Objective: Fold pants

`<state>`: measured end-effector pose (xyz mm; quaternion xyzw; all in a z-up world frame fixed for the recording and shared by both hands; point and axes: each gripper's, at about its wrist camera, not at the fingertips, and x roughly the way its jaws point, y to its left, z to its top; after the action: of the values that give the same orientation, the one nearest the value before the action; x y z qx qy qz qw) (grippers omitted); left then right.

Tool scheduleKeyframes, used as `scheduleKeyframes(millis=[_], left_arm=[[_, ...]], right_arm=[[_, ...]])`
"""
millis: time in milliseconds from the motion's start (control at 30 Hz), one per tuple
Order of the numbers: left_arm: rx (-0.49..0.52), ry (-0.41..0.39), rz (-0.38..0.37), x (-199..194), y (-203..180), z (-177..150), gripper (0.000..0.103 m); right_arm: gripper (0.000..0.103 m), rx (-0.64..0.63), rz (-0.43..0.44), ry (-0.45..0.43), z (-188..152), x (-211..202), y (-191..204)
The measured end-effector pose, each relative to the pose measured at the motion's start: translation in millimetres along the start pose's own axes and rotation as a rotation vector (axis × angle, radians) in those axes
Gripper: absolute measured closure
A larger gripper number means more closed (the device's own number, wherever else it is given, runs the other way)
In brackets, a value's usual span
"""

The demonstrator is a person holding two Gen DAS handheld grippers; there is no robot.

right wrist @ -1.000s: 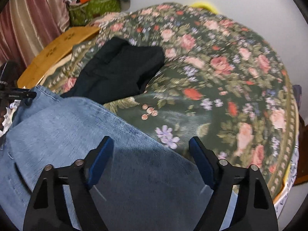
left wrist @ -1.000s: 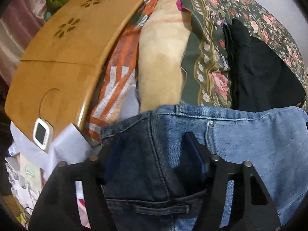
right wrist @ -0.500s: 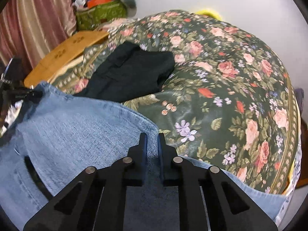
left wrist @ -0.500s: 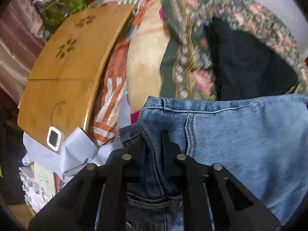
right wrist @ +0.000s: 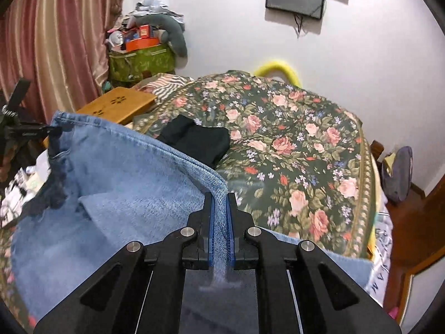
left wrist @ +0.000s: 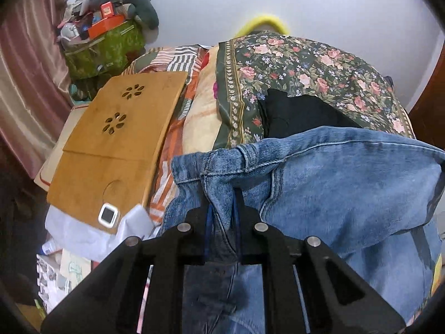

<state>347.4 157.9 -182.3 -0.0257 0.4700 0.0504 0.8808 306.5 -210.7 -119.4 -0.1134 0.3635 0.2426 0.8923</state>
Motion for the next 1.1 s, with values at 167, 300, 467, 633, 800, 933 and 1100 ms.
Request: scheduleKeyframes(millis=[167,300,467,633,800,933,1100], left_arm=[[-0.039,-0.017,-0.023,-28.1,15.3,-34.5,0.09],[-0.049,-0.009,-0.037,-50.0,30.4,-70.6,0.09],[-0.048,0.025,-0.034,-61.9,38.8,-112.3,0.09],[-0.056,0.08,-0.029,-55.9,39.7,-155.8,0.09],[-0.096,0.147,-0.037,-41.2,41.1,-193.2,0.09],[-0.088,0.161,-0.006,-39.7,37.2,-212.1,0.091],[-0.078,0.129,0.025,-60.7,36.1,-208.7,0.09]], right_arm=[[0.097,-0.025,0.008,-0.028,-25.1,-36.9,21.3],[0.097,-0.017,0.027,-0.025,-49.7,-56.1,36.5],[0.097,0.008,0.058,-0.007,-81.7,-70.6,53.6],[0.097,0.055,0.087,0.03,-112.0,-73.9,67.2],[0.097,0.126,0.122,0.064,-132.8,-67.8,71.2],[0.097,0.161,0.146,0.098,-144.3,-61.9,70.9],[0.095,0.132,0.136,0.096,-146.9,-73.2,74.6]])
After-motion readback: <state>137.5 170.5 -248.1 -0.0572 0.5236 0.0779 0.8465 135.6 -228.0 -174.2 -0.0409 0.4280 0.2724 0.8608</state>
